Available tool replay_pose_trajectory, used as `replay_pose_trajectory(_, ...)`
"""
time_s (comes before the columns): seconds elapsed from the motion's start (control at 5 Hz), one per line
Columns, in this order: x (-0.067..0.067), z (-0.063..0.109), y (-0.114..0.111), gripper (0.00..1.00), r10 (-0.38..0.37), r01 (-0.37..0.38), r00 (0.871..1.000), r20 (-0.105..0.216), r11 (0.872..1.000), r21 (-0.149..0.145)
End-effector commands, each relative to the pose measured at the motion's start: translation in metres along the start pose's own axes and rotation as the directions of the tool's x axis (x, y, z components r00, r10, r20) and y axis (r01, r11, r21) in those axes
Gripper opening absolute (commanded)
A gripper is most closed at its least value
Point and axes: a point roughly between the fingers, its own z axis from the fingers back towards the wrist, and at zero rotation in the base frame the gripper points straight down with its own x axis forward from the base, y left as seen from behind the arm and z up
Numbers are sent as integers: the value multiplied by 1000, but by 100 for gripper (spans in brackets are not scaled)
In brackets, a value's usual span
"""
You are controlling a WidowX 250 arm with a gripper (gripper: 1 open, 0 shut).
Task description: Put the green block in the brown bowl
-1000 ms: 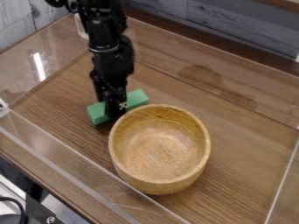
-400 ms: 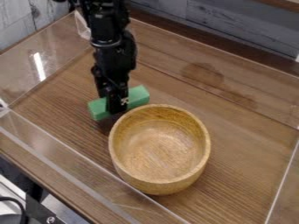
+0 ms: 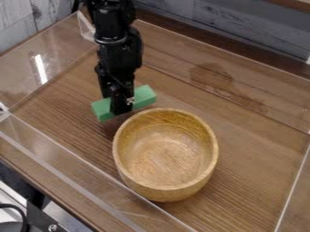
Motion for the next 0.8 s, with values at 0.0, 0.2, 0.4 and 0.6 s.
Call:
replay_pose_trajectory(0.0,9,28,4,0,3,-6,999,54,998,57)
replay_pose_trajectory(0.2,9,33,1,0,17,-20,998,52,998,55)
replay_pose_trajectory(0.4,9,38,-1,0,31,-34,998,51,998,53)
replay_pose_trajectory(0.6,9,41,-4,0,44,-46,998,51,998,53)
